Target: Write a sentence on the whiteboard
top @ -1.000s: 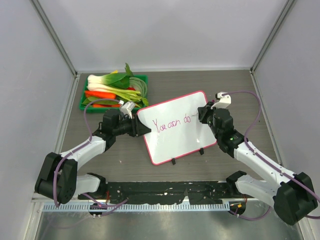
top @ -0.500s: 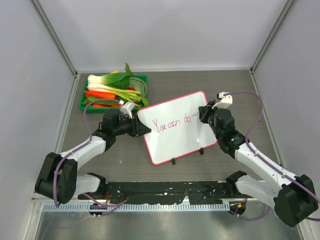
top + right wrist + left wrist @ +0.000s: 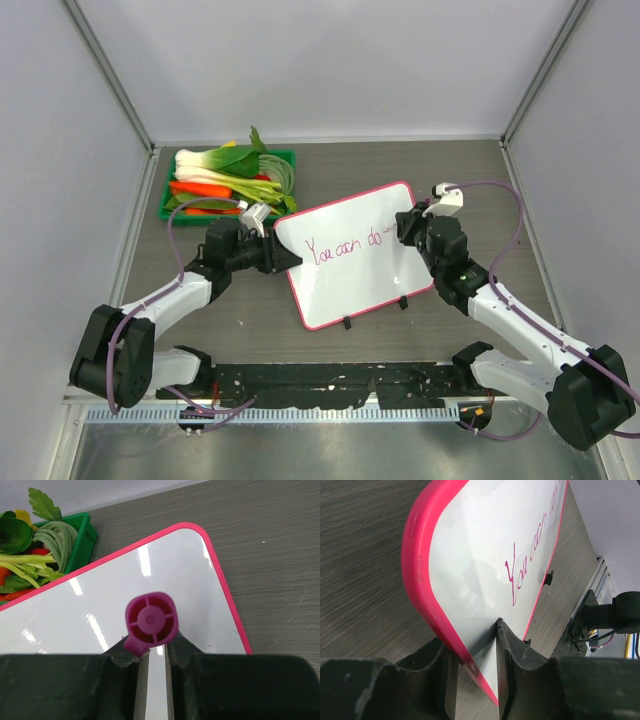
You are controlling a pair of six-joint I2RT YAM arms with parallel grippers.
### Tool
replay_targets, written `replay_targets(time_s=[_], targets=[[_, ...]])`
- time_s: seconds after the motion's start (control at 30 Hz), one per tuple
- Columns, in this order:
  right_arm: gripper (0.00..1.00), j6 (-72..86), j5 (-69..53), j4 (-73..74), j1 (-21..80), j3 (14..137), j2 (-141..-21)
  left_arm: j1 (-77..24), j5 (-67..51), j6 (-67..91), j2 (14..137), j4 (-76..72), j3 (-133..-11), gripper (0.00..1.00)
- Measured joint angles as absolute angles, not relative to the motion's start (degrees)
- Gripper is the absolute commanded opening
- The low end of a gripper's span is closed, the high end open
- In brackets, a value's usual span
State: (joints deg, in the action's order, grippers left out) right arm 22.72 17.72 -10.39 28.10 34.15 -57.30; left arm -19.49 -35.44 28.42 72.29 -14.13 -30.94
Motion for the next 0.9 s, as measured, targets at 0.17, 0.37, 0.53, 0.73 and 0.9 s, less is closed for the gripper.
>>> replay_targets(time_s=[0.17,0.37,0.53,0.73,0.9], targets=[[0.01,22.9,17.7,-11.5,28.1,34.2,-57.4,-19.5,-35.4,28.4,72.3,-14.1,-30.9,0.00],[0.01,22.9,17.7,-12.2,28.1,34.2,-57.8,-19.5,-35.4,28.4,72.3,-14.1,-30.9,0.00],[0.01,23.0,17.7,-12.2,28.1,34.2,-58.5,-19.5,-35.4,28.4,72.3,-14.1,-30.9,0.00],[0.01,23.5,17.7,-12.2,28.1,34.2,-58.7,-19.5,-35.4,28.4,72.3,-14.1,-30.9,0.00],[0.01,24.0,17.2,-11.9,28.0,34.2,-58.7,-19.5,-35.4,28.4,72.3,-14.1,-30.9,0.00]])
